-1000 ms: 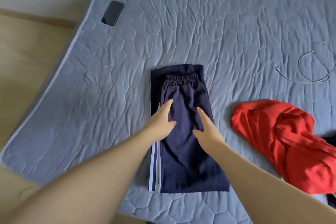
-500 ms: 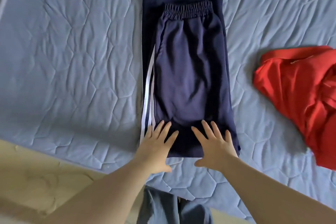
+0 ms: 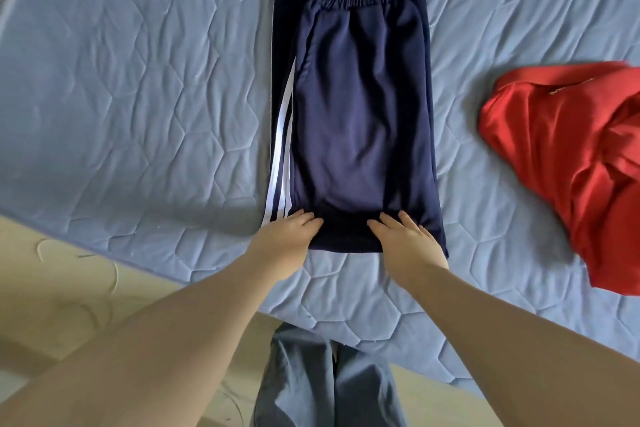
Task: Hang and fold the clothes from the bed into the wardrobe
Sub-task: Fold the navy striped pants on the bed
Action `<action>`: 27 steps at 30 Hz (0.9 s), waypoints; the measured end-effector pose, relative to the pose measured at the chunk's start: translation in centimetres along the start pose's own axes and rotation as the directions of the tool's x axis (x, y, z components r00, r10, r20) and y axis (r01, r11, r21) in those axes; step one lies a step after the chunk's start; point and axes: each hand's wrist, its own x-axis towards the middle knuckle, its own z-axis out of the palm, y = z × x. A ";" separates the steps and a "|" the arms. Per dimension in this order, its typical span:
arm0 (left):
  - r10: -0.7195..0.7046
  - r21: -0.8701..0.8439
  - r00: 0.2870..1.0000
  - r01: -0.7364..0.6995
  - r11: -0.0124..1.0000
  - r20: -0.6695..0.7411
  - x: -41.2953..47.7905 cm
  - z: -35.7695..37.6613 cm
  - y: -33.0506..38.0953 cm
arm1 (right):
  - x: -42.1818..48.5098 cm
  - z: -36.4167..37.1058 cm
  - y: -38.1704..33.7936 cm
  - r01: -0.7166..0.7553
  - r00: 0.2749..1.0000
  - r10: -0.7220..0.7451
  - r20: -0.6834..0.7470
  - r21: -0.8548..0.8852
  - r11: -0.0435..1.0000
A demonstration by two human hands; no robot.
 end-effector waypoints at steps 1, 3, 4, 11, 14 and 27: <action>-0.031 -0.032 0.999 0.031 0.999 0.016 -0.5 -0.6 0.3 | -0.6 -0.3 0.0 0.005 1.000 -0.005 0.009 0.011 1.000; -0.054 -0.033 0.996 0.056 0.998 0.067 -1.7 -1.7 1.0 | -2.1 -0.9 0.0 0.007 0.999 -0.008 0.044 0.030 1.000; -0.055 -0.026 0.993 0.059 0.998 0.106 -2.4 -2.2 1.4 | -3.0 -1.2 -0.1 0.004 0.997 -0.008 0.076 0.042 0.999; 0.018 -0.176 0.833 0.096 0.980 0.553 -9.3 -2.8 4.0 | -10.8 1.2 -1.6 0.067 0.913 -0.086 0.399 0.062 0.996; -0.074 -0.171 0.681 0.286 0.943 0.729 -11.7 -1.5 5.1 | -14.3 1.8 -2.0 0.112 0.852 -0.134 0.507 0.073 0.991; -0.044 -0.057 0.892 0.077 0.995 0.450 -5.8 -15.5 3.7 | -10.0 -10.8 -0.3 -0.042 0.996 0.039 0.074 0.038 0.998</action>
